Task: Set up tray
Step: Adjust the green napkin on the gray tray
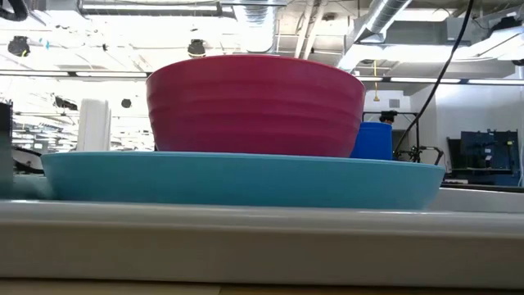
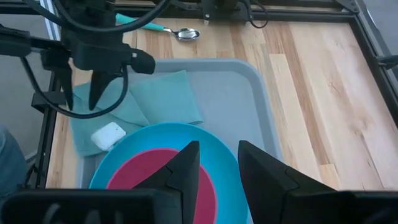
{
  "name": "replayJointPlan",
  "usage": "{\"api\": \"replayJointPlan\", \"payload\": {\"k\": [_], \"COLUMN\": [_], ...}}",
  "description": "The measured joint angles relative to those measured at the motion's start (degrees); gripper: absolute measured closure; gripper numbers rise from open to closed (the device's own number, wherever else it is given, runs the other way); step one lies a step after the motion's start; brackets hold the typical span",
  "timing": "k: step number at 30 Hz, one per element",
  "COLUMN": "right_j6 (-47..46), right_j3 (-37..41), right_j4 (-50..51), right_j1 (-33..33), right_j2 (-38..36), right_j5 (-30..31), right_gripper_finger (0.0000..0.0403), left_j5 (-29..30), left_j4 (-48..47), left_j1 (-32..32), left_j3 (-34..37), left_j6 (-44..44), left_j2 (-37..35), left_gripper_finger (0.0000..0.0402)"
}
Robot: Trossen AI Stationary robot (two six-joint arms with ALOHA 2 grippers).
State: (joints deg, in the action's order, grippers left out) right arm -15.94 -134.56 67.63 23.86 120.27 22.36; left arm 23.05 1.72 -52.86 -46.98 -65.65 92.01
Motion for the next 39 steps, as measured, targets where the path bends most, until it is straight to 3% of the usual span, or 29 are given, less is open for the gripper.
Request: {"api": "replayJointPlan", "payload": {"k": [5, 11, 20, 27, 32, 37, 39], "right_j6": [-0.01, -0.07, -0.09, -0.07, -0.07, -0.07, -0.07], "right_j3": [0.00, 0.00, 0.00, 0.00, 0.00, 0.00, 0.00], "right_j4": [0.60, 0.75, 0.78, 0.95, 0.95, 0.95, 0.95], "right_j1": [0.00, 0.00, 0.00, 0.00, 0.00, 0.00, 0.00], "right_j2": [0.00, 0.00, 0.00, 0.00, 0.00, 0.00, 0.00], "right_j5": [0.01, 0.01, 0.01, 0.01, 0.01, 0.01, 0.01], "right_gripper_finger": [0.0301, 0.0301, 0.0301, 0.0301, 0.0301, 0.0301, 0.0301], "left_j5": [-3.41, -7.47, -6.89, -7.78, -12.26, -5.89, -3.15], "left_j4": [-1.37, -7.06, -18.90, -18.14, -20.02, -27.24, -27.72], "left_j1": [0.37, 0.11, -1.94, -4.04, -5.85, -7.56, -7.91], "left_j3": [-1.40, -3.12, -3.94, -3.94, -3.97, -3.98, -3.98], "left_j6": [-2.09, -12.18, -30.87, -31.03, -26.31, -24.84, -20.24], "left_j2": [0.00, 0.00, 0.00, -0.09, -0.11, -0.11, -0.11], "left_gripper_finger": [0.0286, 0.0299, 0.0327, 0.0334, 0.0334, 0.0334, 0.0334]}}
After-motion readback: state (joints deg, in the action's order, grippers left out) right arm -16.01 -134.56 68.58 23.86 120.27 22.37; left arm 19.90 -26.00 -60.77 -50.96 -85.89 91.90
